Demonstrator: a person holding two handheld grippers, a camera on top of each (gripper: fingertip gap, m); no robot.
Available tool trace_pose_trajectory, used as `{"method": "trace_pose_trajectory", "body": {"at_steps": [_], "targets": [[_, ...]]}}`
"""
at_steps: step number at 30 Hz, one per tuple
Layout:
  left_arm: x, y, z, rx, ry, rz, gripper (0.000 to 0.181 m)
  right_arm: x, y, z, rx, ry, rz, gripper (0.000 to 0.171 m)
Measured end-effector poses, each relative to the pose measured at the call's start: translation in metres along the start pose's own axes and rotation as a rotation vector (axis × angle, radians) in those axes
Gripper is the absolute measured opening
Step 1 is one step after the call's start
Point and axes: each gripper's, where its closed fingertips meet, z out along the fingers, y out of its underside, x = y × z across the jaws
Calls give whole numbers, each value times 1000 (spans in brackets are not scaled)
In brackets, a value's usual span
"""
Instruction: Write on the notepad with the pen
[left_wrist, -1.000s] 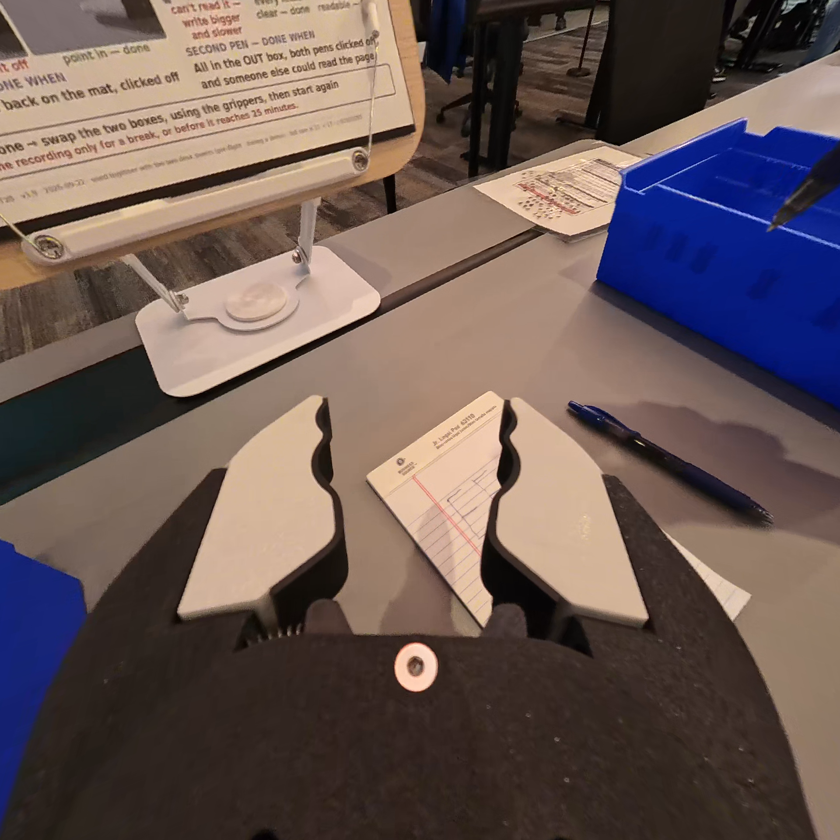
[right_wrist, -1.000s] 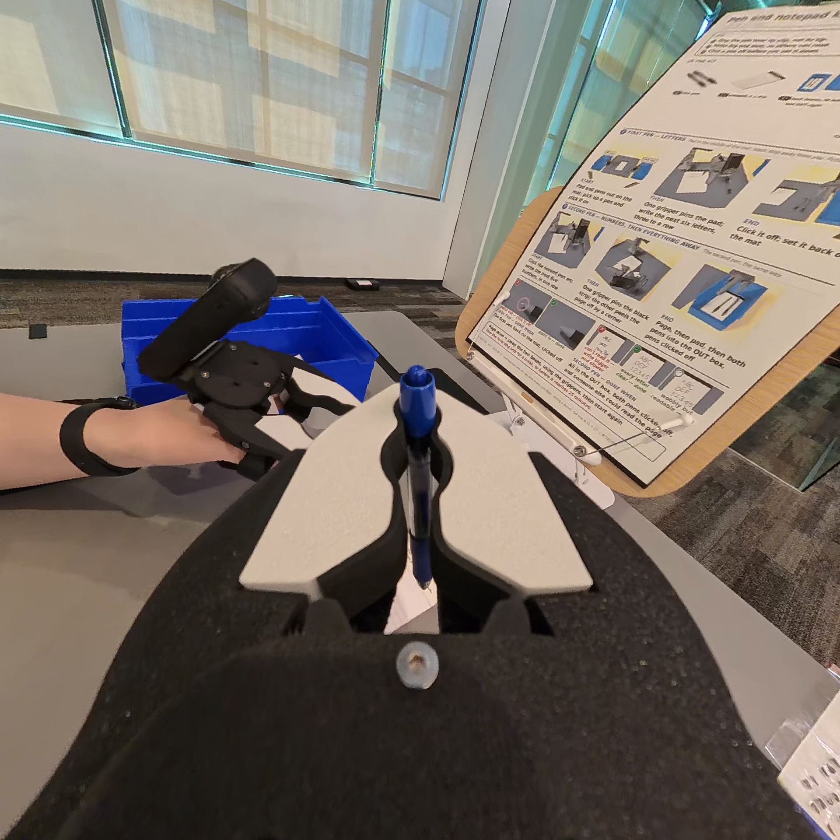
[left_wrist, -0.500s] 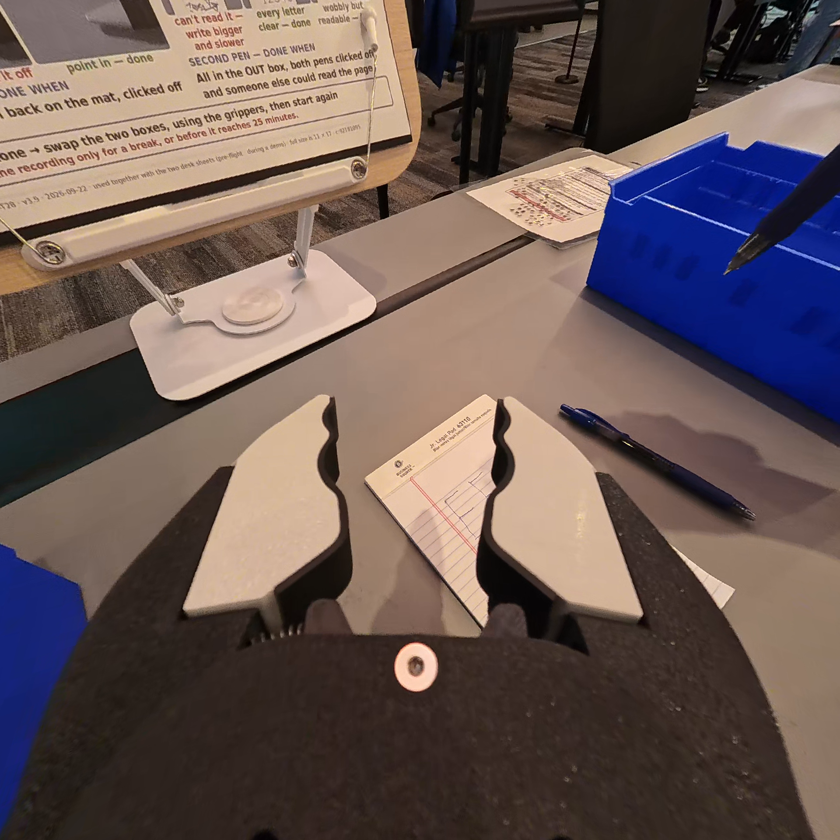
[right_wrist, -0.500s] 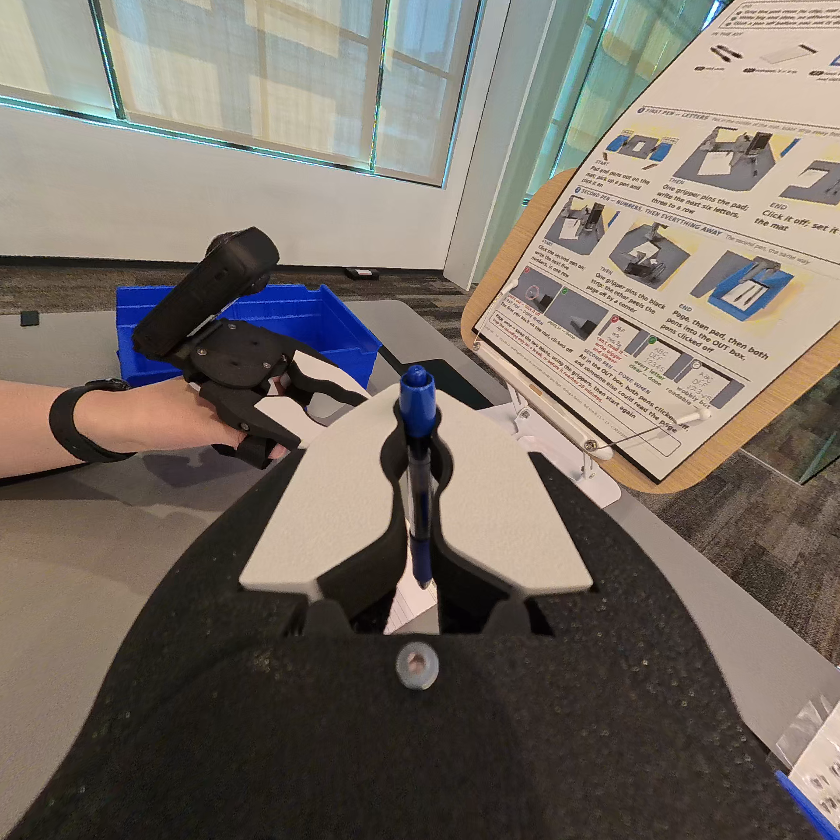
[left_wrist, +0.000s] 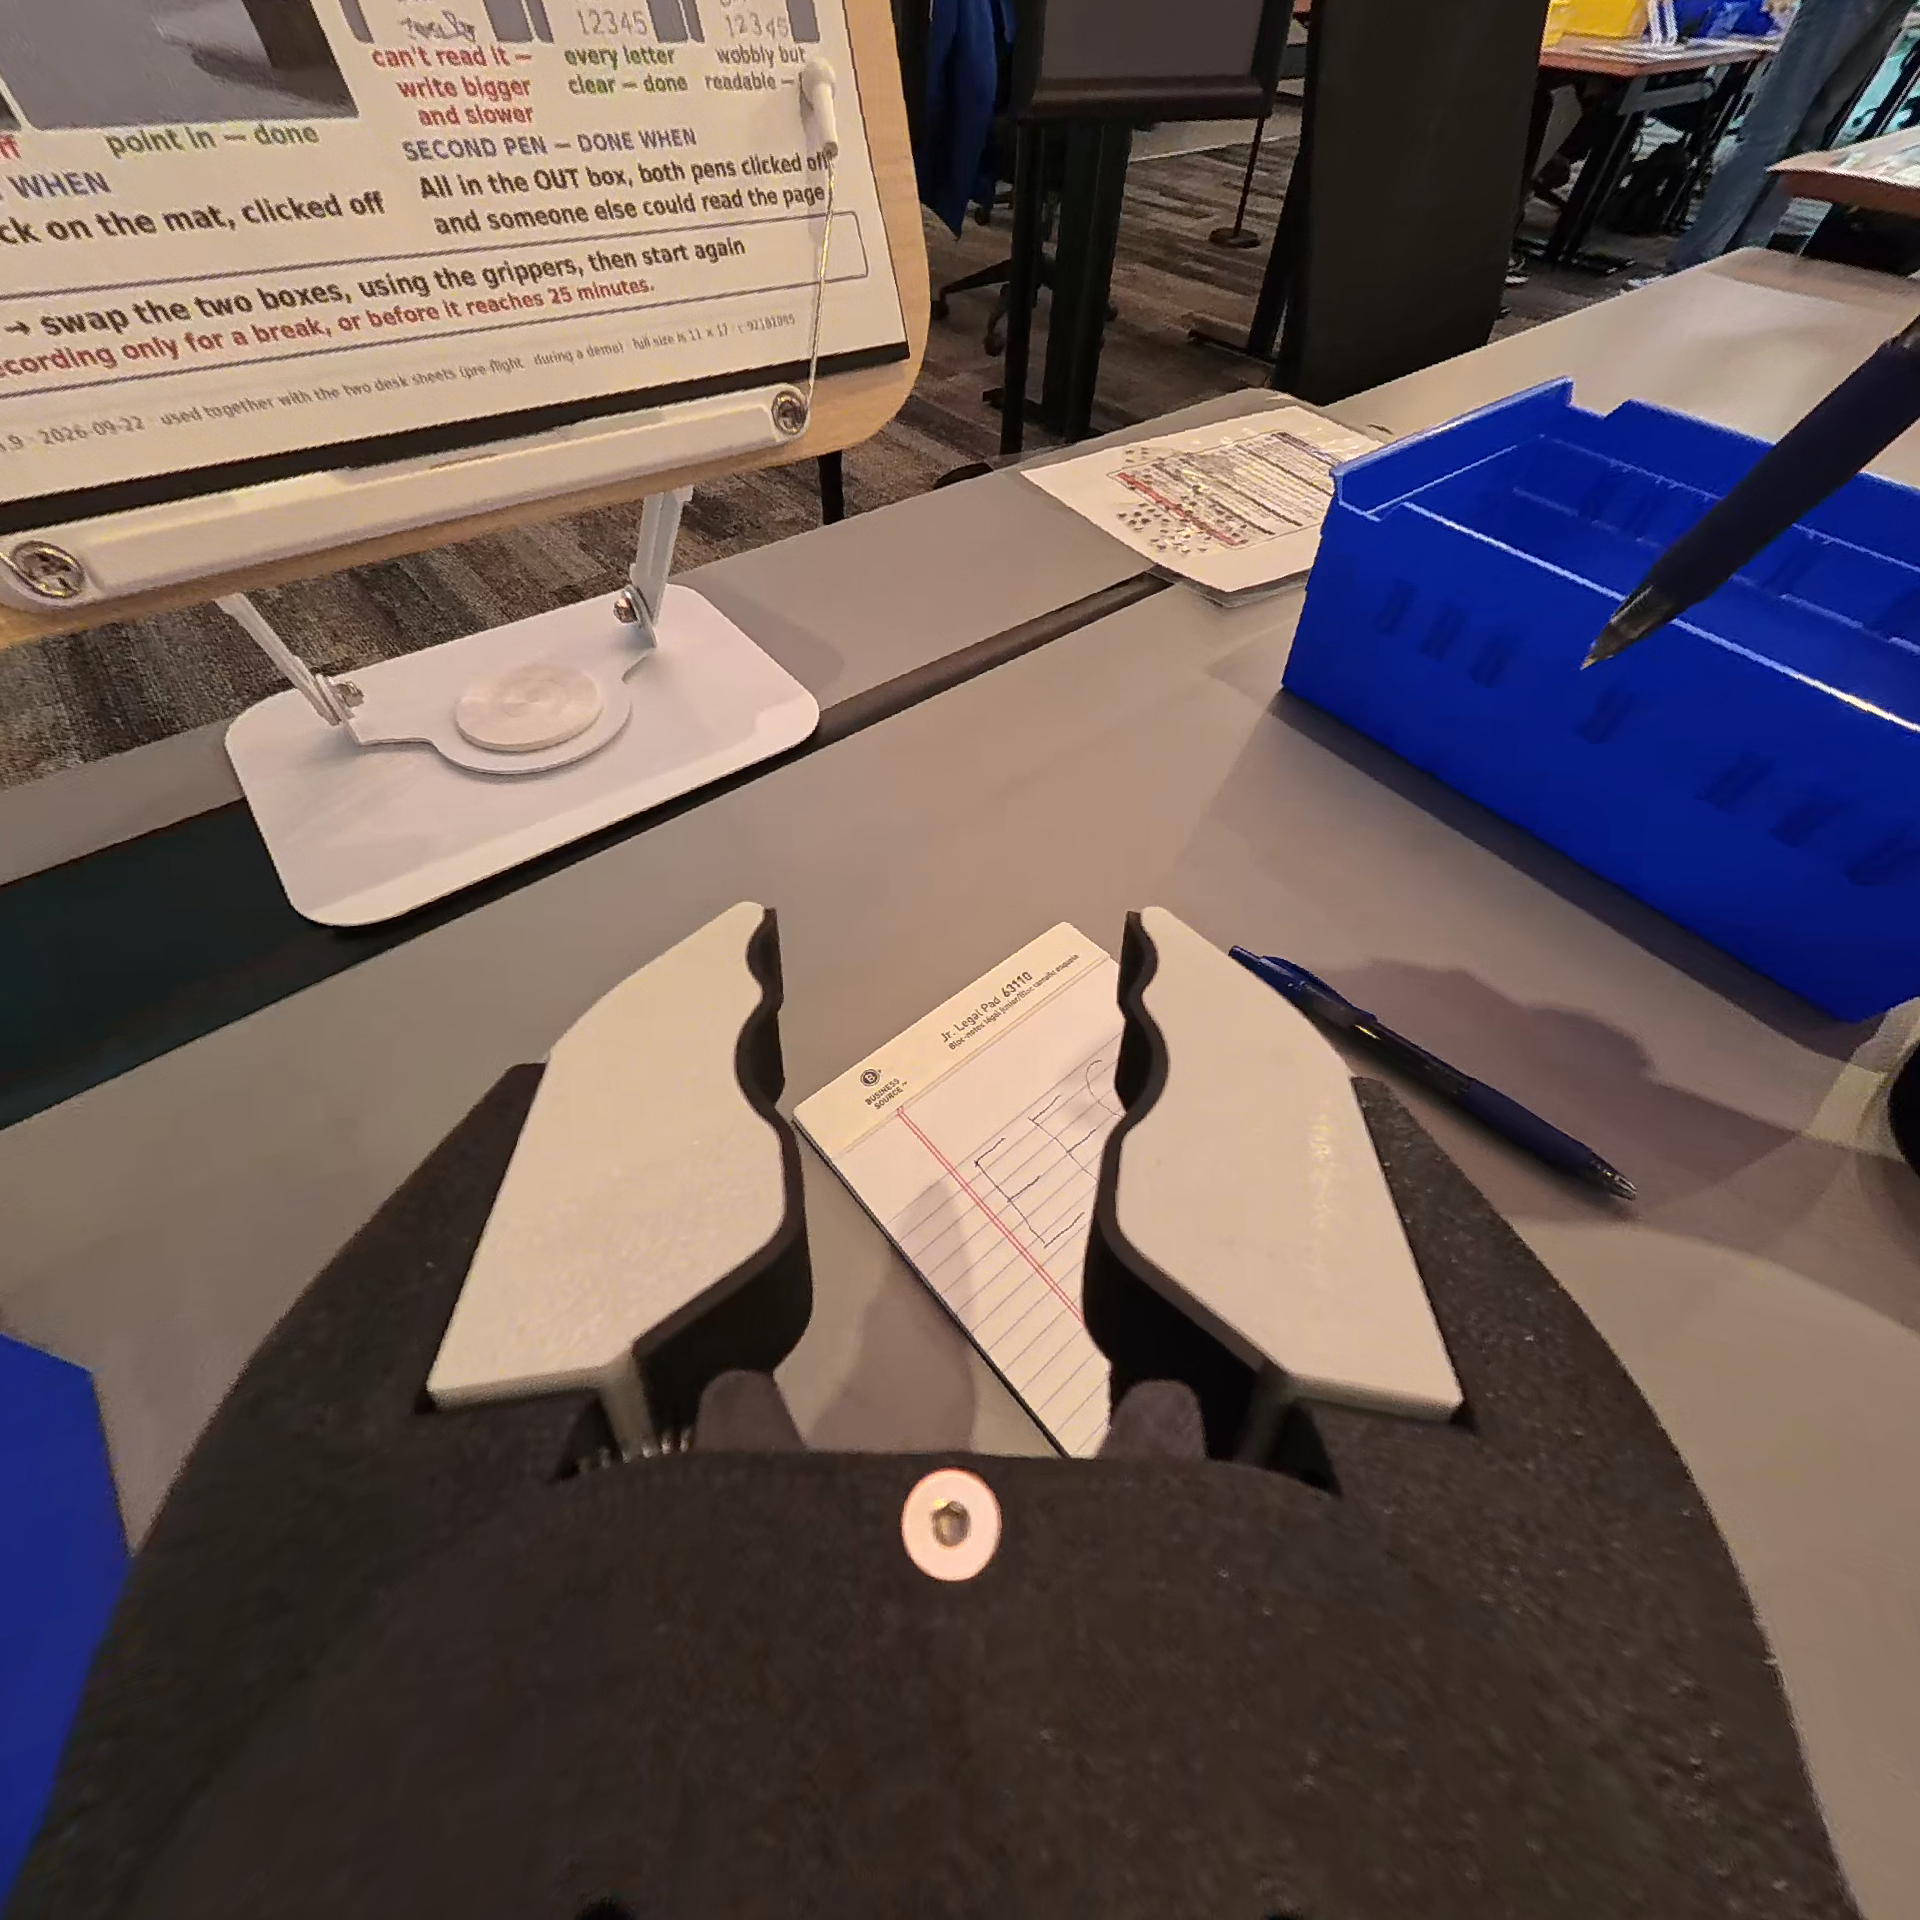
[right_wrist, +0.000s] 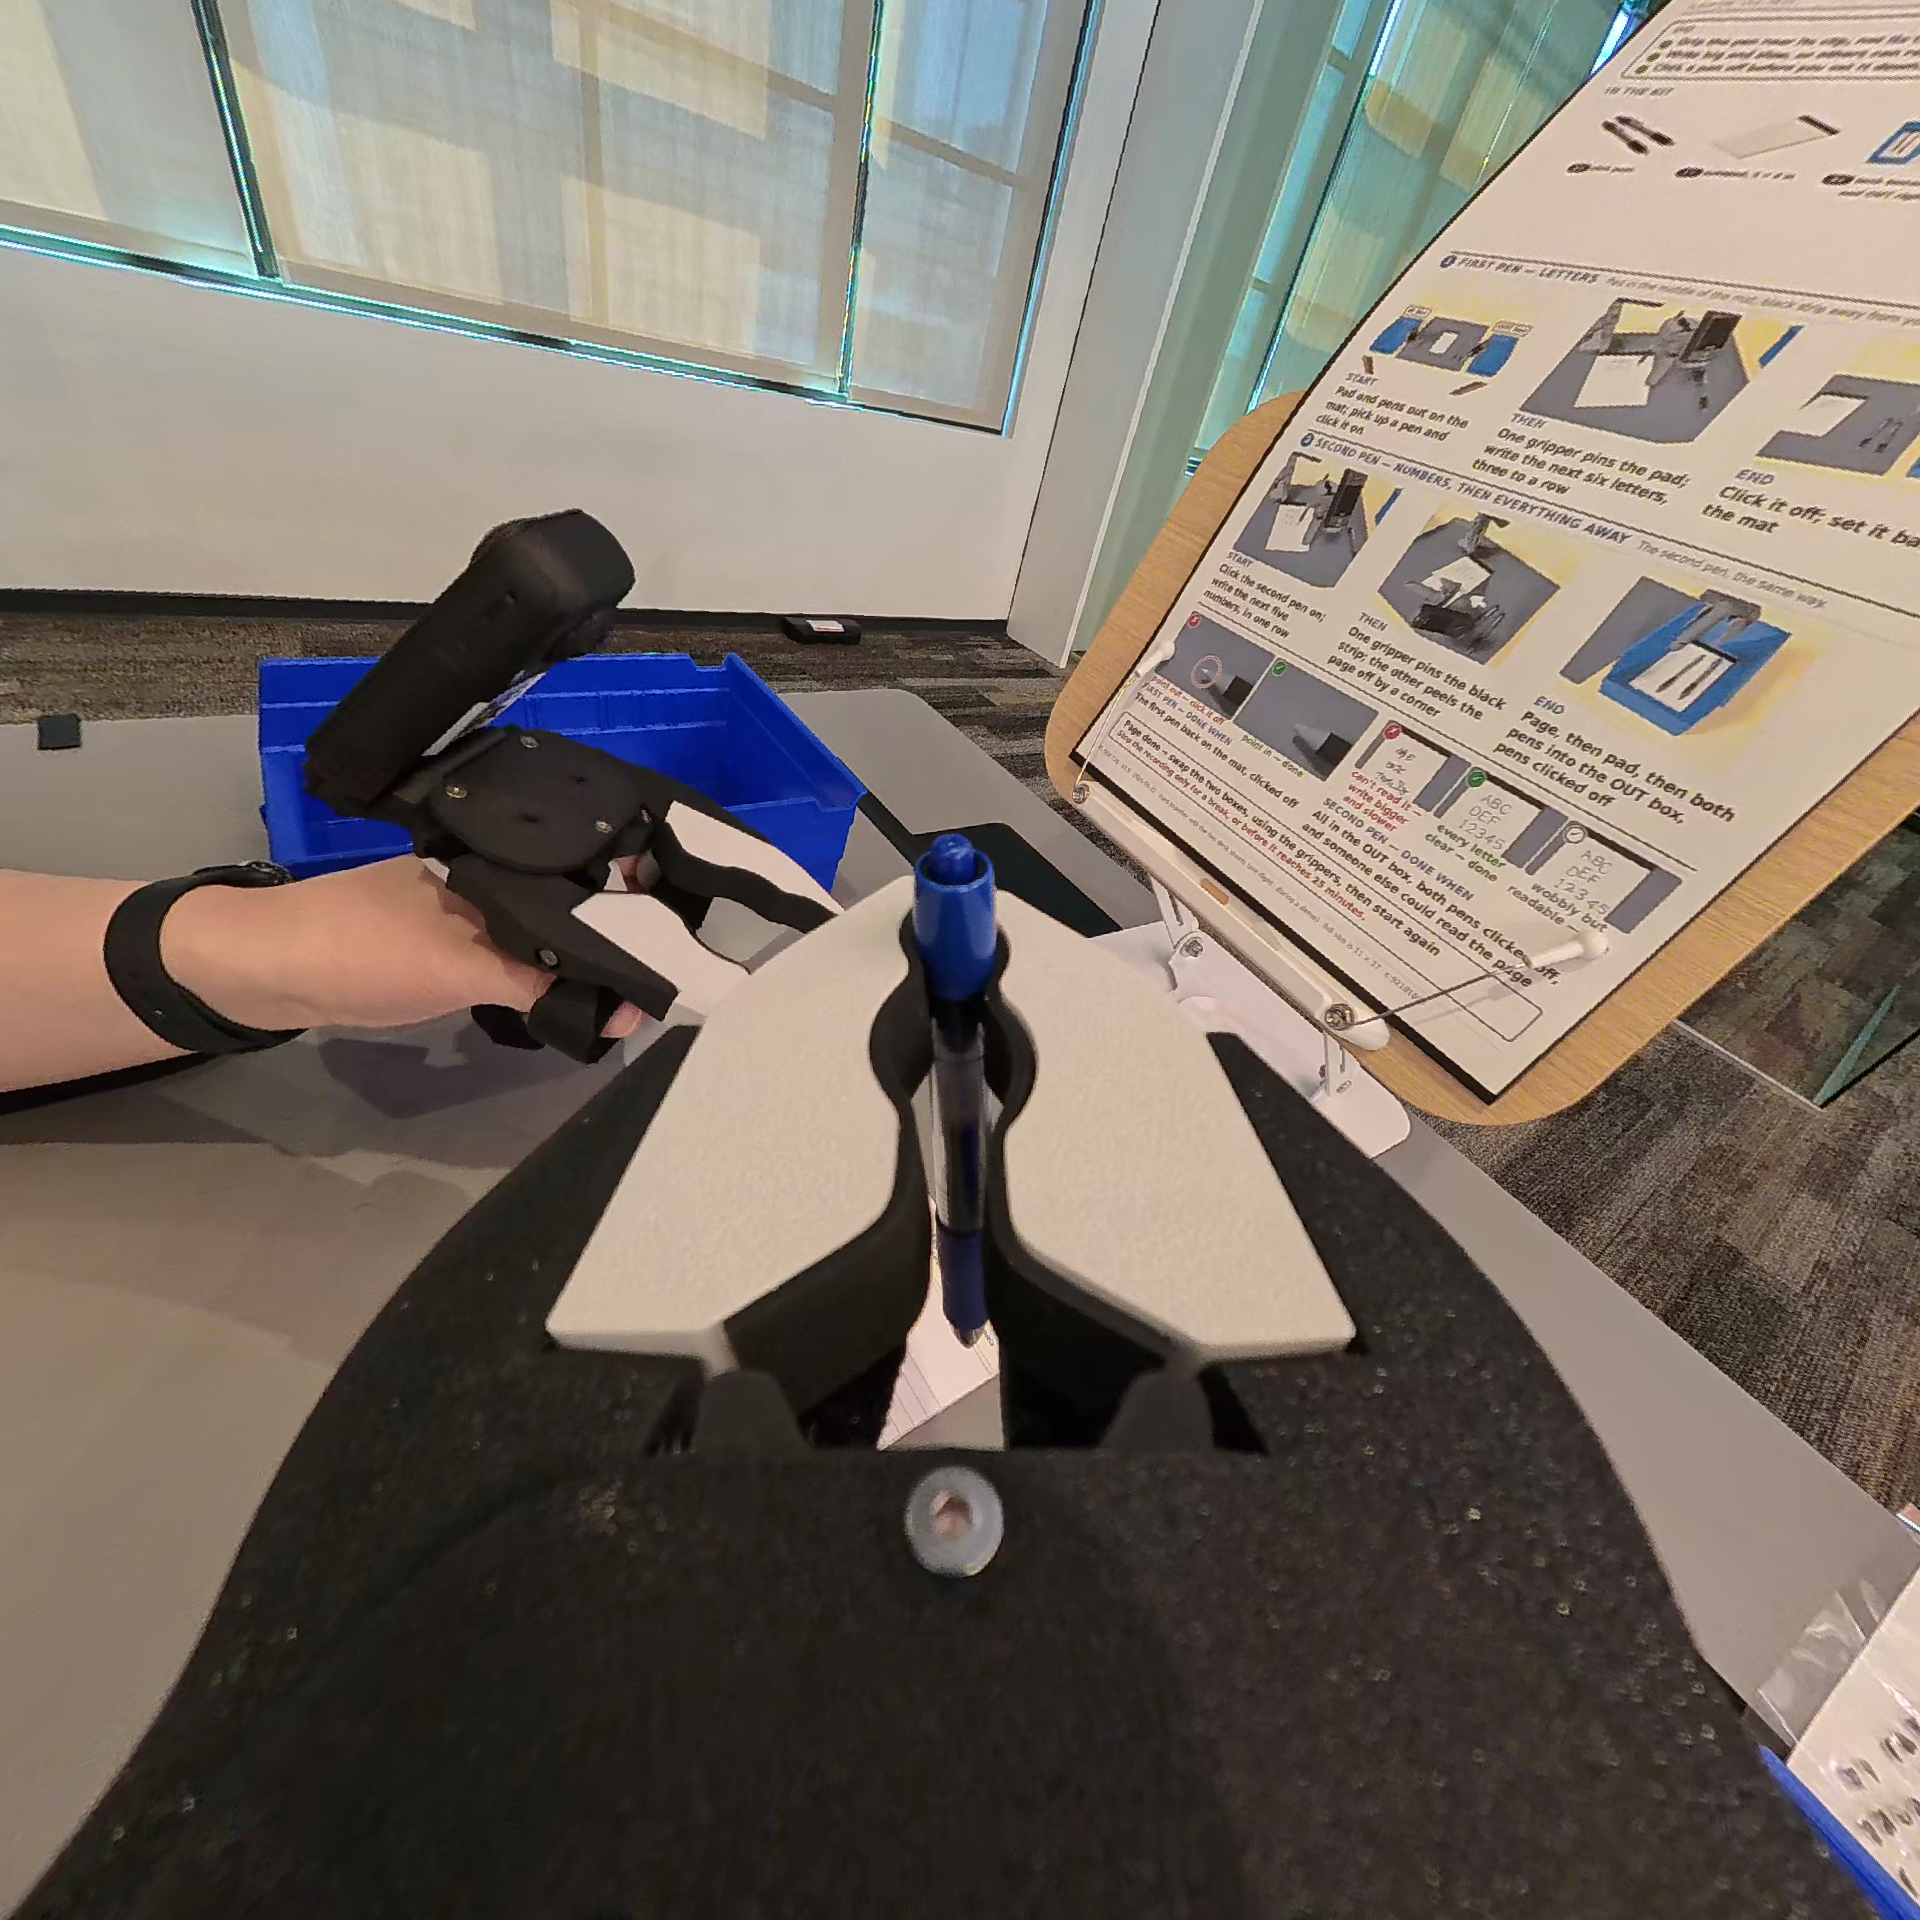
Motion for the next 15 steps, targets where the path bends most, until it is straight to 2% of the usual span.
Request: {"method": "trace_pose_trajectory", "body": {"at_steps": [15], "targets": [[2, 4, 1, -21, 24, -17, 59, -2, 3, 3, -11, -2, 1, 4]]}}
